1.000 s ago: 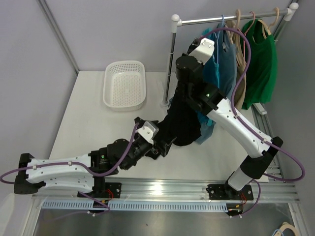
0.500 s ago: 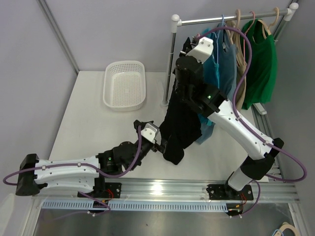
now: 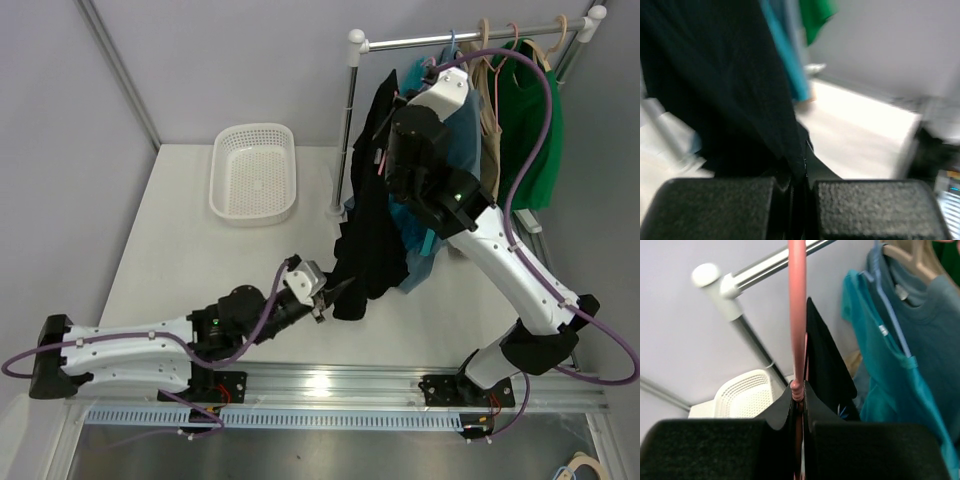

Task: Remove the t-shirt from the hanger

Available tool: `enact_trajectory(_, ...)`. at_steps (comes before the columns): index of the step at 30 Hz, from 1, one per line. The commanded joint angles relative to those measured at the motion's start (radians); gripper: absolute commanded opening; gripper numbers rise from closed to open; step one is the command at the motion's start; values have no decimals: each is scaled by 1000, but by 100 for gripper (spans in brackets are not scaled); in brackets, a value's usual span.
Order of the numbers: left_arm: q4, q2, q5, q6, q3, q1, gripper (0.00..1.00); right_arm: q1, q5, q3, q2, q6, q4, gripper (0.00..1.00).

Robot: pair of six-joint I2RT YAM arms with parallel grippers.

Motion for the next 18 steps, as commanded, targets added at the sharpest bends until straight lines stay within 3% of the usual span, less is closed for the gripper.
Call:
enact_trajectory(1, 36, -74, 192, -76, -19, -67, 1, -68, -41, 35, -37, 40, 26, 0)
enact_trajectory(6, 84, -50, 209, -176, -93, -221, 1, -157, -99, 68, -24, 38, -6, 0)
enact_trajectory(11, 217, 111, 244, -352, -200, -261, 1, -194, -154, 95, -12, 58, -45, 0)
enact_trajectory(15, 339, 144, 315, -363, -254, -285, 1, -205, -176, 94, -9, 47, -63, 0)
enact_trajectory(18, 217, 150, 188, -358, -204, -291, 1, -196, -225, 122, -14, 59, -136, 0)
